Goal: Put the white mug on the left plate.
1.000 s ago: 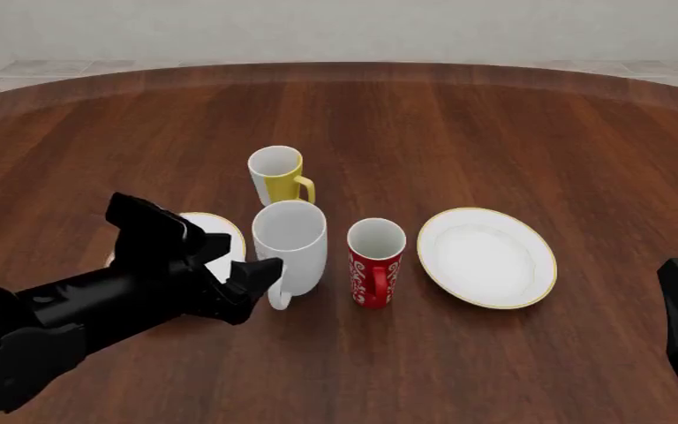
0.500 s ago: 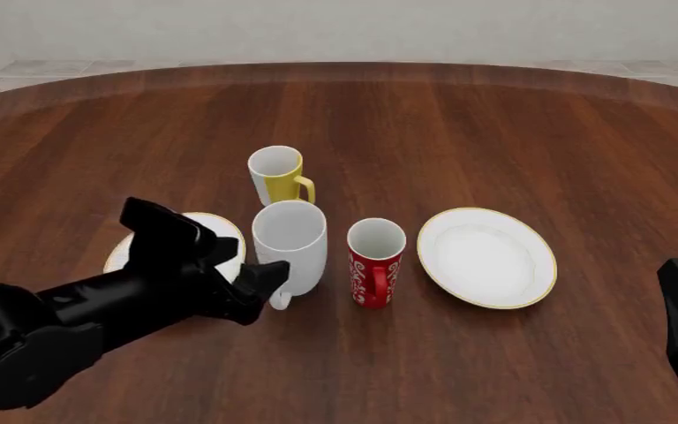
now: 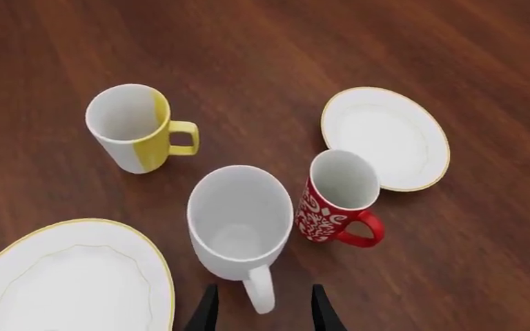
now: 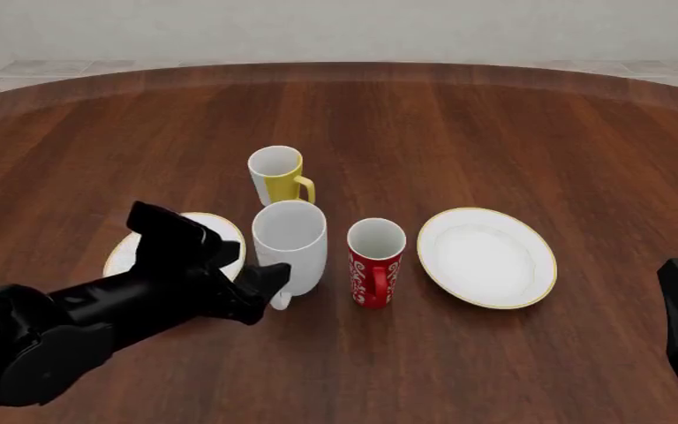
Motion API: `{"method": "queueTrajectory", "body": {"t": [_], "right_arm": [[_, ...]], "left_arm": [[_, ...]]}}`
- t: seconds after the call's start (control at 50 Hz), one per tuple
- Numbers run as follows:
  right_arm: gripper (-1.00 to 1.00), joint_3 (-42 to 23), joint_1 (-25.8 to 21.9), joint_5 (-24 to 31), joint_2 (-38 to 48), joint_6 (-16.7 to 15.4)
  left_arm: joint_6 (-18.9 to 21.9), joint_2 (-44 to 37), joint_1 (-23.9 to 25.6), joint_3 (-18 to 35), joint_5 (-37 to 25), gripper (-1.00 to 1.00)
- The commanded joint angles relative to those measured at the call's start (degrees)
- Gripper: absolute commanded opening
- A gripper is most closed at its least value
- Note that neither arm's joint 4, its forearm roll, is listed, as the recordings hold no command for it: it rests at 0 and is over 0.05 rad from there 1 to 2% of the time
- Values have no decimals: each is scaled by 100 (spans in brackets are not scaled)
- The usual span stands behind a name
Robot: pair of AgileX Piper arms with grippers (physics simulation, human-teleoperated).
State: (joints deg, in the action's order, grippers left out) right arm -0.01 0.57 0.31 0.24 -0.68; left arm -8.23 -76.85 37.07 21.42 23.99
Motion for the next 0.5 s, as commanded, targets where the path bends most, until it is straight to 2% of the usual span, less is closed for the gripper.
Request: {"method": "queueTrajectory", "body": {"t": [0.02, 0.5], "right_arm": [[100, 0, 2, -5, 4, -6], [100, 0, 18, -12, 2, 15]], "left_arm": [[-40, -174, -13, -10, 125, 100], [-34, -439, 10, 32, 279, 100]]}}
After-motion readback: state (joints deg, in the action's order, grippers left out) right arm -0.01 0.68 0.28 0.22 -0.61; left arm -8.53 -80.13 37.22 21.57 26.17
